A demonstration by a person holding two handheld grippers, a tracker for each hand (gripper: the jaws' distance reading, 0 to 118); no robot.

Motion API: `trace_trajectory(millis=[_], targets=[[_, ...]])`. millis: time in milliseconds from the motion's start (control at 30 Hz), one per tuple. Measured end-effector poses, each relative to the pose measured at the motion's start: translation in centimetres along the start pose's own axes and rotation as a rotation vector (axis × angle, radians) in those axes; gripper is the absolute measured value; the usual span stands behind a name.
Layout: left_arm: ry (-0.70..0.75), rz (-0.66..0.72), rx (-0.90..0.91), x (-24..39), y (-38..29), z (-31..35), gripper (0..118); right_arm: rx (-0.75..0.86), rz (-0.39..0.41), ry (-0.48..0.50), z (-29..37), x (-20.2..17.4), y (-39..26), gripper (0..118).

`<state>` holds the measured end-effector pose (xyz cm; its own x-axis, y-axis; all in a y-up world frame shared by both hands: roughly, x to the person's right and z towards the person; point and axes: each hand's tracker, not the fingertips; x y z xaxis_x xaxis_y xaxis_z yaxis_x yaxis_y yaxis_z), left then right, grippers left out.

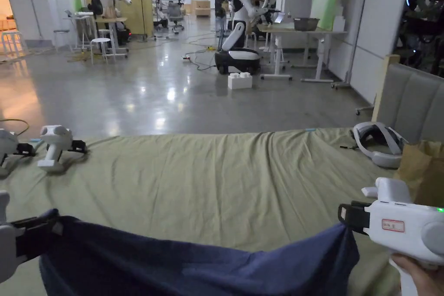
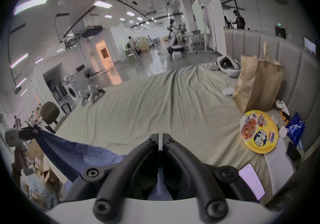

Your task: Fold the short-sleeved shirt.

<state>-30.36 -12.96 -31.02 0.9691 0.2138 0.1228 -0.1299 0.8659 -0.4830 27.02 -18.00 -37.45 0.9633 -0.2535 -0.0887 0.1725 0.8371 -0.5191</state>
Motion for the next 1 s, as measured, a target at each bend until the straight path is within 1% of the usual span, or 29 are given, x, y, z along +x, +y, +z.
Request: trace_trajectory(millis=[33,100,167,200,300,400,467,533,600,667,700,800,900,933,1000], targets=[[-0.007,0.018,0.025,0.2,0.5,0.9,5,0.021,0.011,0.003,0.6,-0.4,0.7,5],[-0.023,0.022,0.044,-0.1,2.0,2.5,6,0.07,0.043,-0.026,2.0,-1.4,2.3,5],[-0.009,-0.011,0.108,0.4,3.5,4.3,5,0.126,0.037,-0.002,3.6,-2.2,4.1,5],[-0.002,-0.026,0.135,0.7,4.3,5.1,5,0.148,0.05,-0.019,4.2,-2.6,5.2,5],[0.0,-0.025,0.2,0.6,7.1,7.3,5,0.208,0.054,-0.009,6.0,-3.9,8.4,5],[0.028,-0.064,0.257,0.9,9.8,9.0,5,0.278,0.068,-0.008,8.1,-5.5,11.6,5],[0.042,-0.072,0.286,1.1,11.9,10.2,5,0.31,0.087,-0.02,9.2,-6.1,13.8,5],[0.046,-0.063,0.321,1.1,13.5,11.2,5,0.354,0.122,-0.058,10.2,-7.1,15.7,5],[0.067,-0.073,0.348,1.2,15.0,12.0,5,0.374,0.127,-0.063,11.1,-7.6,17.6,5],[0.09,-0.087,0.367,1.1,16.2,12.3,5,0.398,0.143,-0.084,11.7,-8.2,19.1,5],[0.108,-0.103,0.379,1.0,17.3,12.4,5,0.413,0.165,-0.12,11.9,-8.5,20.2,5],[0.19,-0.123,0.433,0.5,18.9,11.8,5,0.436,0.18,-0.183,11.8,-9.0,22.4,5],[0.194,-0.123,0.427,0.5,20.2,10.5,5,0.475,0.209,-0.231,11.1,-9.7,23.8,4],[0.196,-0.123,0.425,0.5,20.7,9.9,5,0.47,0.207,-0.215,10.8,-9.9,24.2,4],[0.2,-0.114,0.424,0.4,21.7,8.8,5,0.472,0.202,-0.212,10.1,-10.0,25.2,4]])
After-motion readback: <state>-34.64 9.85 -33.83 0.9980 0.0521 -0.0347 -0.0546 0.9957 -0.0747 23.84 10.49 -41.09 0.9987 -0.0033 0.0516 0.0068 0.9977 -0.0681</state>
